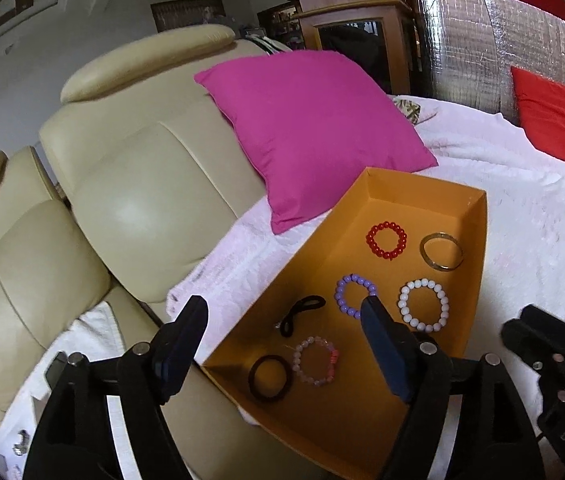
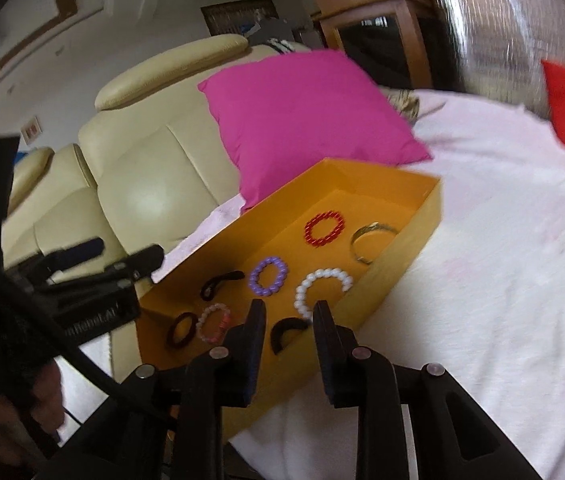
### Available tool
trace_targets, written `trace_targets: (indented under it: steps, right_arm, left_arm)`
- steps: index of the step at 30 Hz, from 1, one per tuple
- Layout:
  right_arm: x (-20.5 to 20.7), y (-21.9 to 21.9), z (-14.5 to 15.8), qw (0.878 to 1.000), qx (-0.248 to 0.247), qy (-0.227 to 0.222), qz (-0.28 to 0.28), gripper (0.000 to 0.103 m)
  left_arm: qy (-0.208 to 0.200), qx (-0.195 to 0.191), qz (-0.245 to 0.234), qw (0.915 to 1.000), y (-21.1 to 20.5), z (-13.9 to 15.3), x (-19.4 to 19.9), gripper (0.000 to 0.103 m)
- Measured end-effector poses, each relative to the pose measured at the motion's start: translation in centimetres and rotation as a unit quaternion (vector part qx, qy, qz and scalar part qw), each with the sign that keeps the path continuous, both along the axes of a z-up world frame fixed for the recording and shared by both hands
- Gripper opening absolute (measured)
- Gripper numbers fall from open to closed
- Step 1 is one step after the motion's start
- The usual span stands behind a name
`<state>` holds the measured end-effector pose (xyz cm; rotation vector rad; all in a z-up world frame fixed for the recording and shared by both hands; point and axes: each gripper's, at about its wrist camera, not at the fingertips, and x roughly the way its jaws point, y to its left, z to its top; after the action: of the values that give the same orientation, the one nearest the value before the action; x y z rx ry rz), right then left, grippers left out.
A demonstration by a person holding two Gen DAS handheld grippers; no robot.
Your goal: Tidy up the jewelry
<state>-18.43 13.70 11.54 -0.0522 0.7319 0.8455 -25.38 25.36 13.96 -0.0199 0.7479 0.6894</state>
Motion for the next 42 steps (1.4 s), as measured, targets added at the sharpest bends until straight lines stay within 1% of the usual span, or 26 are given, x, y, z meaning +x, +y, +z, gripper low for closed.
trace_targets:
  steps: [4,7,11,15,18,24,28,36,42]
  right_arm:
    - [-1.4,-1.6,2.3,0.999,-0.018,-0.025,-0.026,0.027]
    - [-2.9,-2.9,4.2,0.998,-0.033,-0.037,-0.045,0.027]
    - [-5.7,-3.7,6.5,0.994,-0.058,-0.067,-0.056,0.034]
    - [-8.0,-4.2,8.2,0.994,-0.055,-0.076,-0.062,0.035]
    - [-9.4,-4.6,9.2,0.993,-0.052,-0.079,-0.071,0.035]
    - [-11.4,-5.6,10.4,0.992,-0.036,-0.082,-0.086,0.035]
    - [-12.1,-6.2,10.9,0.992,-0.028,-0.083,-0.091,0.035]
    - [-12.5,-6.3,10.6,0.992,-0.027,-0.082,-0.088,0.042]
    - [-12.3,-6.2,10.4,0.993,-0.023,-0.08,-0.088,0.043]
  left_arm:
    - [0.001,0.01,-0.001,0.9999,-1.3,1.7,-1.1,0.079]
    - [-0.01,0.021,-0.001,0.9997,-2.2,3.1,-2.7,0.079]
    - [-0.036,0.014,-0.003,0.9992,-3.0,4.9,-5.3,0.079]
    - [-0.078,0.019,-0.014,0.9967,-4.3,6.7,-8.4,0.08]
    - [-0.082,0.029,-0.014,0.9961,-5.2,7.6,-9.6,0.08]
    - [-0.088,0.038,-0.026,0.995,-6.6,8.6,-11.1,0.08]
    - [-0.091,0.037,-0.032,0.9947,-7.1,9.0,-11.7,0.08]
    - [-0.087,0.035,-0.026,0.9952,-6.9,8.9,-11.7,0.08]
    - [-0.08,0.039,-0.023,0.9958,-6.9,8.6,-11.5,0.08]
